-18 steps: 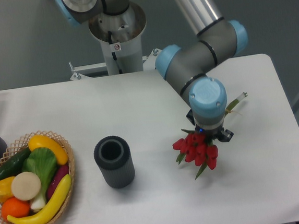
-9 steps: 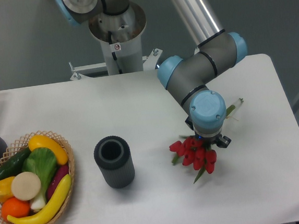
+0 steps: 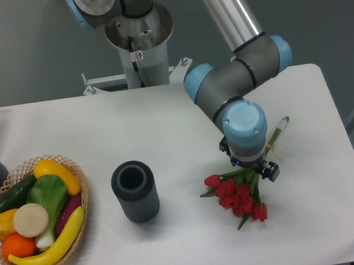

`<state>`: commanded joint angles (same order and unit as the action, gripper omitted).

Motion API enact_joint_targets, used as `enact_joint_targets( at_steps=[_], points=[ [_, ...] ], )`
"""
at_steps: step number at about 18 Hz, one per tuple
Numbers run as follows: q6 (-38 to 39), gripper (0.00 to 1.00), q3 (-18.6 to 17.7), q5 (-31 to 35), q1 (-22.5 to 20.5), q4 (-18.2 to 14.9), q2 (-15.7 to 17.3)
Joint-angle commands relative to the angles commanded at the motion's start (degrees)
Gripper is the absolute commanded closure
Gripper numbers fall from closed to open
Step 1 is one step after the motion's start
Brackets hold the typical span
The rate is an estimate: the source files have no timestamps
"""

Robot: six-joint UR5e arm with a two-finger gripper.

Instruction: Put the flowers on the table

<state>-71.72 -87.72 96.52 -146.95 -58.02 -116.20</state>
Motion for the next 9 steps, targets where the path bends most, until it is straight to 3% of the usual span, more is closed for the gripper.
enact_joint_targets(
  at_steps=[3, 6, 9],
  points=[
    [1.4, 0.0, 1.05, -3.44, -1.32, 2.04, 1.67],
    [0.97, 0.0, 3.69, -3.79, -2.46, 0.64, 3.26],
    [-1.39, 0.0, 4.05, -7.03, -4.31, -0.51, 4.57]
  ],
)
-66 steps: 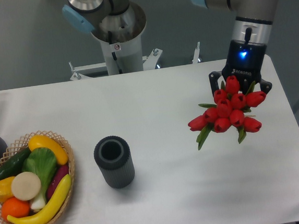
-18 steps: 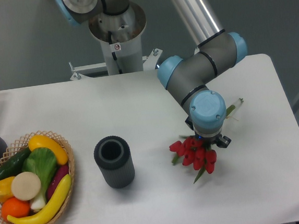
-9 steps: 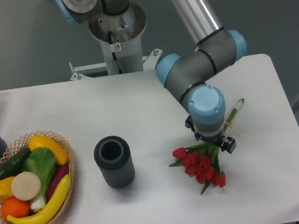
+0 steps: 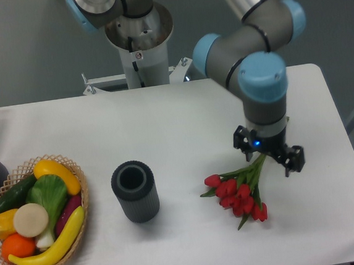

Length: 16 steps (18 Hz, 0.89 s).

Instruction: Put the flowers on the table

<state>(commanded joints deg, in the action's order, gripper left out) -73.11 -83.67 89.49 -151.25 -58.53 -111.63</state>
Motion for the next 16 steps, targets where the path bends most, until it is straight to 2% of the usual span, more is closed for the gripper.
enact_joint_targets(
  at_steps=[3, 6, 10, 16],
  points=[
    [-10.6, 0.0, -0.53, -1.77, -3.51, -5.0, 2.55],
    [-16.78, 0.0, -1.23, -2.38, -5.97, -8.96, 4.22],
    [-24.96, 0.0, -4.48, -7.21, -10.28, -9.32, 7.21],
    [-25.86, 0.0, -5.36, -8.71, -11.43, -9.32, 8.01]
  ],
)
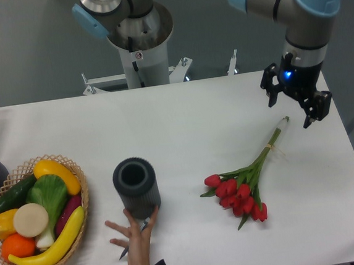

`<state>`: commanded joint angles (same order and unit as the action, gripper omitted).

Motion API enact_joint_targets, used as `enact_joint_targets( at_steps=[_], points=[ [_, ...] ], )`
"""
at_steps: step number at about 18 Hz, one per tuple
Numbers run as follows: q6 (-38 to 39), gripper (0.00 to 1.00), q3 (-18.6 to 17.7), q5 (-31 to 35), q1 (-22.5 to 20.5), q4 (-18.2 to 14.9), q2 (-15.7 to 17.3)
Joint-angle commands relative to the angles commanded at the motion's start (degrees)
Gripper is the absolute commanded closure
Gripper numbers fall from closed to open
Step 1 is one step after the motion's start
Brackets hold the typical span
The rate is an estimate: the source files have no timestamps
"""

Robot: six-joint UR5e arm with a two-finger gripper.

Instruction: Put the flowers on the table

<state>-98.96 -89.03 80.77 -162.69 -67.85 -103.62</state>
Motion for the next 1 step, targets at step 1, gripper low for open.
enact_joint_targets(
  at_steps=[1],
  points=[
    [0.0, 0.0, -0.09, 0.0, 0.0, 0.09, 0.0]
  ],
)
